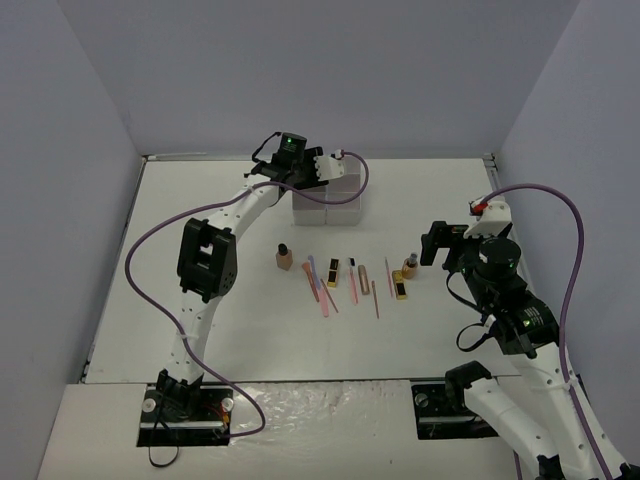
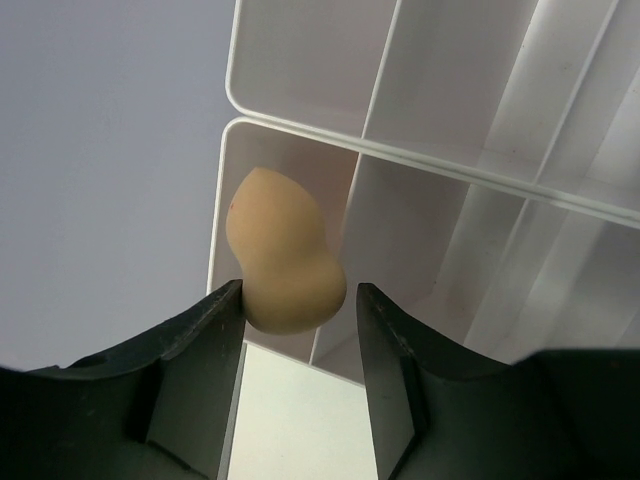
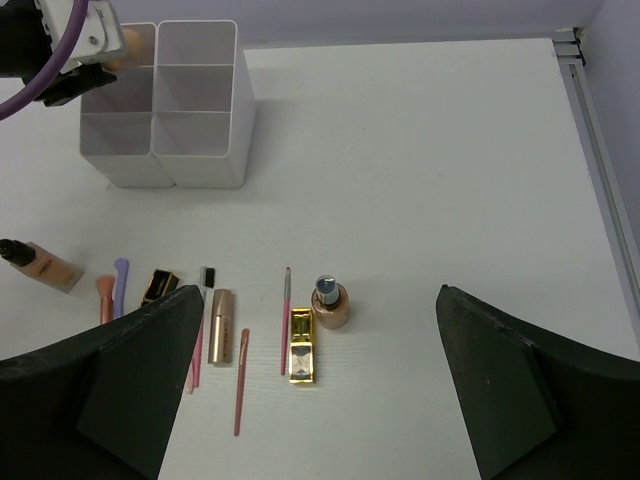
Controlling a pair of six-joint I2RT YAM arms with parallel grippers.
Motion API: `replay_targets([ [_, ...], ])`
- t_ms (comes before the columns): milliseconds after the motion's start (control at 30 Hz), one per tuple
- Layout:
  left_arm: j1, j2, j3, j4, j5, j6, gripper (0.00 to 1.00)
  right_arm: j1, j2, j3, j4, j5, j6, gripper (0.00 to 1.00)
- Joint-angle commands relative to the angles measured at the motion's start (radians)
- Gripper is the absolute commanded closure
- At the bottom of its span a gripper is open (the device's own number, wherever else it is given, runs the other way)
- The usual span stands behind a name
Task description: Organize the makeup
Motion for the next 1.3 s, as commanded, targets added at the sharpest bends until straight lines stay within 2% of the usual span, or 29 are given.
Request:
replay_targets([
  [0, 0.004, -0.089, 0.035, 0.073, 0.019, 0.008, 0.53, 0.005, 0.013, 0.011, 0.049, -0.011, 0.001, 0.0],
  [333, 0.005, -0.087, 0.04, 0.113, 0.006, -0.002, 0.47, 0.005, 0.01, 0.014, 0.049, -0.016, 0.002, 0.0],
  [500, 0.003, -0.118, 0.033, 0.149, 0.012, -0.053, 0.38, 0.005, 0.017, 0.018, 0.05, -0.02, 0.004, 0.0],
  [633, -0.003, -0.201, -0.018, 0.259, -0.031, -0.175, 0.33, 0.005, 0.024, 0.026, 0.051, -0.03, 0.0, 0.0],
  [800, -0.004, -0.375, -0.172, 0.456, -0.228, -0.375, 0.05, 0.005, 0.076, 0.038, 0.049, -0.041, -0.004, 0.0],
  [933, -0.006, -0.566, -0.356, 0.517, -0.324, -0.526, 0.03, 0.007, 0.18, 0.06, 0.038, -0.085, 0.008, 0.0],
  [1033, -0.008, -0.718, -0.447, 0.475, -0.435, -0.686, 0.03, 0.016, 0.295, 0.092, 0.026, -0.124, 0.043, 0.0],
  [1100, -0.009, -0.798, -0.499, 0.388, -0.499, -0.794, 0.03, 0.035, 0.343, 0.104, 0.019, -0.121, 0.062, 0.0],
  [1267, -0.004, -0.942, -0.629, 0.124, -0.586, -0.957, 0.03, 0.104, 0.506, 0.151, 0.011, -0.065, 0.132, 0.0],
])
